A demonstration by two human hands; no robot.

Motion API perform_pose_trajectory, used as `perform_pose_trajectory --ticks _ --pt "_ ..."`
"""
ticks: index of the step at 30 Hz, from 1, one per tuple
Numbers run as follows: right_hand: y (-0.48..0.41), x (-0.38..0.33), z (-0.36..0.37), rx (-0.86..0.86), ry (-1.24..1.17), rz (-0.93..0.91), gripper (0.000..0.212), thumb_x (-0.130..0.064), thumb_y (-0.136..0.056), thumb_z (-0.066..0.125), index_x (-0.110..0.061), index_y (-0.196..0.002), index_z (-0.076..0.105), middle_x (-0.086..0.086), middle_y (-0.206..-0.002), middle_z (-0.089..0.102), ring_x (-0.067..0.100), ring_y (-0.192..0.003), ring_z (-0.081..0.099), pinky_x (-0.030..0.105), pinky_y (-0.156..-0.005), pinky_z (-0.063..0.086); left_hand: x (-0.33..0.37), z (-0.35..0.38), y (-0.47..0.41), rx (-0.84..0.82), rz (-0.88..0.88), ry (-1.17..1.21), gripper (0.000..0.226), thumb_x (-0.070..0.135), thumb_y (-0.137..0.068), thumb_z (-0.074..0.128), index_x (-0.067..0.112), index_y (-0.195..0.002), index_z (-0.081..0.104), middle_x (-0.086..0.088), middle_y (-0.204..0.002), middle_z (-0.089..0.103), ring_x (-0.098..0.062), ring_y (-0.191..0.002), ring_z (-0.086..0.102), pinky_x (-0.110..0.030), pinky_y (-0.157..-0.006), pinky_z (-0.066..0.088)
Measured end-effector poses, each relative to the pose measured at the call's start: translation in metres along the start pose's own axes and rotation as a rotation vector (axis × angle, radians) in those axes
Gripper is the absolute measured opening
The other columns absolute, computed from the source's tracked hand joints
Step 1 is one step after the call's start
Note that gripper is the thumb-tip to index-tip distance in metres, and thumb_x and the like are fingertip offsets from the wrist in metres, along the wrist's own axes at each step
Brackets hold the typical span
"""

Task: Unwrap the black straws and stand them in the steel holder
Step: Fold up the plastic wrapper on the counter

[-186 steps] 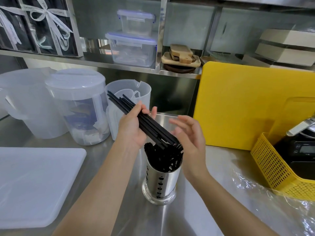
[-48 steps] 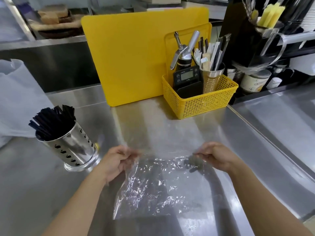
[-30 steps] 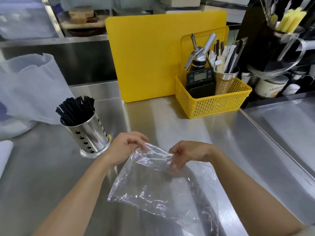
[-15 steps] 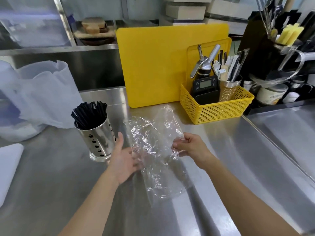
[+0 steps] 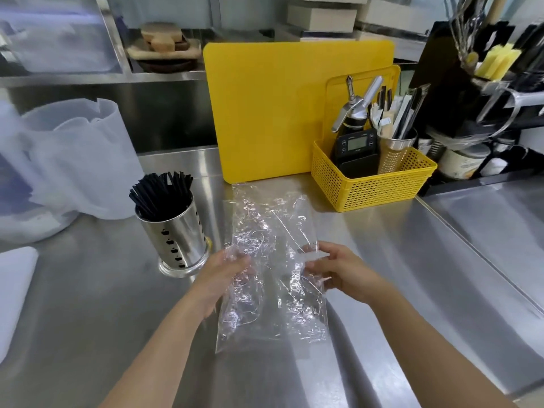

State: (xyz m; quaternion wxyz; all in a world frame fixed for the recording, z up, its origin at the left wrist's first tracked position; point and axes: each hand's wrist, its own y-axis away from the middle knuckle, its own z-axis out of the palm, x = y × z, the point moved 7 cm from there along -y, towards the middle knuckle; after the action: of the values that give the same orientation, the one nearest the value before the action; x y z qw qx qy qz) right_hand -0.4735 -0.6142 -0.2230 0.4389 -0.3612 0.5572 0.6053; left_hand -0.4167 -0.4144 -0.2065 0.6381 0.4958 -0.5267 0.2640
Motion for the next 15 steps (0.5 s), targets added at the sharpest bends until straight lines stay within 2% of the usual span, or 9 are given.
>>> perform_pose_trajectory --ticks 1,3,5,6,7,9,11,13,15 --pt "0.002 0.002 0.001 -0.040 0.013 0.009 0.029 0.005 -0.081 0.061 -0.014 -0.102 0.065 0.005 -0.069 0.069 0.014 -0.056 0.062 0.024 -0.046 0.048 0.002 -0.001 0.002 -0.035 0.012 -0.031 0.021 0.020 -0.089 0.059 0.027 -0.076 0.045 0.021 -0.071 0.054 -0.006 -0.079 0.046 -0.031 -0.090 0.032" --pt "0.003 0.003 0.000 -0.056 0.027 -0.003 0.032 0.007 -0.081 0.061 -0.015 -0.104 0.067 0.009 -0.067 0.067 0.017 -0.056 0.058 0.025 -0.045 0.048 -0.004 -0.007 0.001 -0.066 0.016 -0.068 0.016 0.021 -0.088 0.061 0.027 -0.084 0.047 0.019 -0.084 0.051 -0.009 -0.090 0.048 -0.029 -0.090 0.037" --pt "0.004 0.004 -0.003 -0.017 -0.012 -0.023 0.031 0.011 -0.082 0.057 -0.012 -0.099 0.069 0.014 -0.067 0.066 0.018 -0.054 0.063 0.022 -0.042 0.047 -0.011 -0.014 -0.002 -0.117 0.003 -0.019 0.023 0.011 -0.087 0.061 0.021 -0.105 0.051 0.009 -0.084 0.063 -0.006 -0.074 0.058 -0.017 -0.065 0.043" --pt "0.004 0.006 -0.004 0.001 -0.049 -0.026 0.031 0.013 -0.083 0.054 -0.010 -0.094 0.070 0.015 -0.067 0.066 0.018 -0.054 0.066 0.021 -0.040 0.045 -0.012 -0.017 -0.002 -0.149 0.027 0.004 0.027 0.004 -0.087 0.059 0.018 -0.108 0.054 0.004 -0.075 0.067 -0.006 -0.062 0.058 -0.016 -0.054 0.040" --pt "0.003 0.008 -0.004 0.013 -0.083 -0.025 0.030 0.015 -0.083 0.052 -0.007 -0.086 0.072 0.015 -0.066 0.067 0.017 -0.054 0.067 0.020 -0.038 0.043 -0.009 -0.019 0.000 -0.153 0.075 0.007 0.027 -0.002 -0.086 0.057 0.017 -0.105 0.060 0.001 -0.066 0.068 -0.008 -0.055 0.057 -0.018 -0.051 0.039" --pt "0.001 0.011 -0.001 0.014 -0.140 -0.033 0.032 0.021 -0.079 0.050 0.000 -0.067 0.070 0.015 -0.065 0.069 0.019 -0.053 0.067 0.020 -0.039 0.045 -0.007 -0.025 0.000 -0.130 0.162 -0.027 0.038 -0.014 -0.084 0.052 0.018 -0.078 0.073 0.001 -0.060 0.067 -0.010 -0.051 0.057 -0.023 -0.049 0.043" --pt "-0.002 0.013 0.003 0.021 -0.177 -0.046 0.033 0.026 -0.065 0.048 0.002 -0.052 0.066 0.015 -0.067 0.068 0.022 -0.057 0.067 0.022 -0.046 0.051 -0.004 -0.029 0.001 -0.103 0.215 -0.040 0.055 -0.029 -0.075 0.043 0.012 -0.048 0.068 0.007 -0.064 0.067 -0.007 -0.060 0.060 -0.018 -0.050 0.047" --pt "-0.003 0.013 0.009 0.034 -0.094 -0.060 0.044 0.032 -0.061 0.039 -0.001 -0.043 0.063 0.010 -0.070 0.069 0.020 -0.065 0.068 0.022 -0.051 0.052 -0.002 -0.029 0.002 -0.119 0.265 -0.096 0.064 -0.036 -0.065 0.032 0.013 -0.035 0.060 0.005 -0.075 0.067 -0.005 -0.080 0.061 -0.012 -0.065 0.047" --pt "-0.004 0.012 0.013 0.049 0.154 -0.112 0.051 0.031 -0.063 0.034 -0.006 -0.043 0.064 0.003 -0.078 0.071 0.018 -0.079 0.066 0.020 -0.062 0.051 0.004 -0.030 0.005 -0.140 0.313 -0.220 0.065 -0.035 -0.062 0.029 0.016 -0.033 0.058 0.000 -0.086 0.063 0.005 -0.087 0.057 -0.001 -0.078 0.038"
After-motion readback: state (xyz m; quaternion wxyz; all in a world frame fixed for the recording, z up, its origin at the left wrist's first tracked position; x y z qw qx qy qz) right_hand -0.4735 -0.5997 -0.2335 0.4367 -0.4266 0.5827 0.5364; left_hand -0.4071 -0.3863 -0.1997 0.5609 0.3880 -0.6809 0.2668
